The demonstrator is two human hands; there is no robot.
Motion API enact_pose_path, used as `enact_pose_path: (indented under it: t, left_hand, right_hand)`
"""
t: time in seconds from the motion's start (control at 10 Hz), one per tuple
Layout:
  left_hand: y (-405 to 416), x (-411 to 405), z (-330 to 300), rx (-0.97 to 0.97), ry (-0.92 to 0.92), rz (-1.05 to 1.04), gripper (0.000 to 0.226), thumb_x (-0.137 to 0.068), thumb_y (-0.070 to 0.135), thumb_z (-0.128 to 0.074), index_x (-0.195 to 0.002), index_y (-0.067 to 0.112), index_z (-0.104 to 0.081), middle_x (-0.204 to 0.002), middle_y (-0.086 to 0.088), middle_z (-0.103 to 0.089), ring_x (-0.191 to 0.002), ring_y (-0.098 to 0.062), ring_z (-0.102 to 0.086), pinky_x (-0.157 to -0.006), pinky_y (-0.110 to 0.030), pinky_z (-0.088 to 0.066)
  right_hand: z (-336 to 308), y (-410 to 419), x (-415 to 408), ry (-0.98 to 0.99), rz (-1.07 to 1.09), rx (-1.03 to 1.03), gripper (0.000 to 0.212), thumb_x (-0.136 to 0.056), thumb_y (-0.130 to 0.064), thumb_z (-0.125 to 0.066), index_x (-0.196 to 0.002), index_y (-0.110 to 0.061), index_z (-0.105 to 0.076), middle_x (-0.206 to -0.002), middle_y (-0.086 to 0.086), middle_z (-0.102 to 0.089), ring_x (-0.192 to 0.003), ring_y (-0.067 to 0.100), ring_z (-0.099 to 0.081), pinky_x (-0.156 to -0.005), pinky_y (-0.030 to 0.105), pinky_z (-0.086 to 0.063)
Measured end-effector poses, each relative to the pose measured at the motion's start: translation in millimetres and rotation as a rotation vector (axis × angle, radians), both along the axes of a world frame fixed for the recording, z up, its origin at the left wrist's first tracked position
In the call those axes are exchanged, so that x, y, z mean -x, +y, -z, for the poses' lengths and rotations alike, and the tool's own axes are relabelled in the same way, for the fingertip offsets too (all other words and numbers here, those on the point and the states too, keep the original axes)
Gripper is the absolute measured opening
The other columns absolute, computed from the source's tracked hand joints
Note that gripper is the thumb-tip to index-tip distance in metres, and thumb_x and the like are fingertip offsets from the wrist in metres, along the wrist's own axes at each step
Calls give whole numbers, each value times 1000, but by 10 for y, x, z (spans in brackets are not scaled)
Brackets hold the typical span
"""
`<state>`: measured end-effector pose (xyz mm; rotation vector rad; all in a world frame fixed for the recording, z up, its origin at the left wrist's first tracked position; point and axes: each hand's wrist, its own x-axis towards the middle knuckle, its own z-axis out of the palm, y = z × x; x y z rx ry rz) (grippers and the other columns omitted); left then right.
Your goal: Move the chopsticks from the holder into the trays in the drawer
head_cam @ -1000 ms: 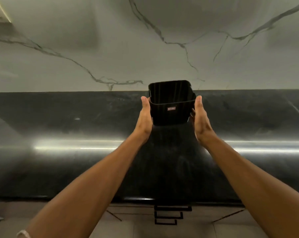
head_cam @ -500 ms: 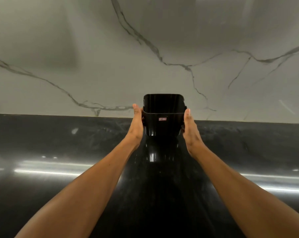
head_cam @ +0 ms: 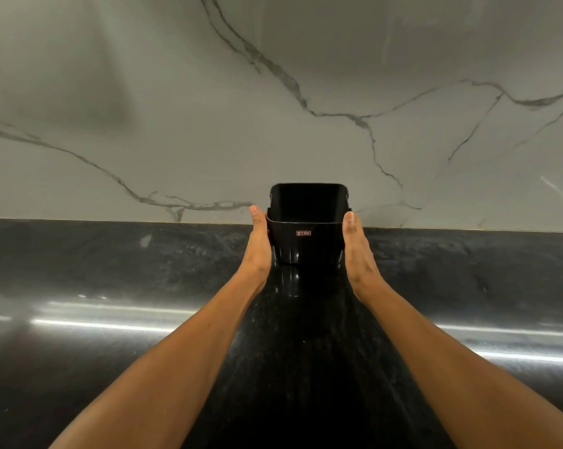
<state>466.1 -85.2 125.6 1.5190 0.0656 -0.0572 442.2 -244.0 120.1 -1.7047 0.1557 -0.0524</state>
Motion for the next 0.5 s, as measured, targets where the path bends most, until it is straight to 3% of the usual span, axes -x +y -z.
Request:
enact_pose_path:
  t: [0.1, 0.2, 0.3, 0.4, 0.5]
  left_hand:
    - [-19, 3, 17, 15, 12, 0, 57, -95, 59, -5, -118, 41, -55, -104, 19, -61, -103, -2, -54, -96, -22, -37]
    - [-23, 24, -15, 3, 19, 5, 54, -94, 61, -6, -109, 45, -56, -99, 23, -60, -97, 4, -53, -87, -14, -38]
    - [14, 56, -35, -5, 39, 7, 58, -93, 62, -6, -121, 43, -53, -123, 18, -55, -121, -6, -46, -100, -20, -29]
    - [102, 123, -86, -40, 73, -1, 75, -91, 67, -6, -150, 24, -23, -158, -3, -24, -145, -21, -20, -114, -35, -15]
    - [159, 223, -122, -63, 96, -10, 89, -80, 77, -8, -152, 25, -11, -161, -4, -11, -148, -23, -12, -119, -45, -9]
  right_hand:
    - [-3, -16, -8, 18, 2, 7, 69, -91, -64, -16, -152, -33, -6, -160, -6, -13, -146, 17, -12, -115, 38, -12]
    - [-7, -22, -4, 31, -7, 22, 67, -93, -63, -15, -152, -32, -4, -161, -6, -10, -147, 18, -10, -116, 40, -11]
    - [-39, -52, 41, 49, -12, 34, 76, -86, -69, -16, -152, -34, 2, -161, -6, -6, -147, 21, -8, -117, 45, -9]
    - [-81, -92, 125, 40, -4, 39, 84, -79, -73, -17, -151, -35, 4, -161, -9, -3, -147, 18, -6, -117, 44, -8]
    - [-132, -113, 234, 2, 10, 20, 84, -80, -72, -18, -152, -32, 2, -161, -10, -3, -147, 14, -6, -116, 38, -7]
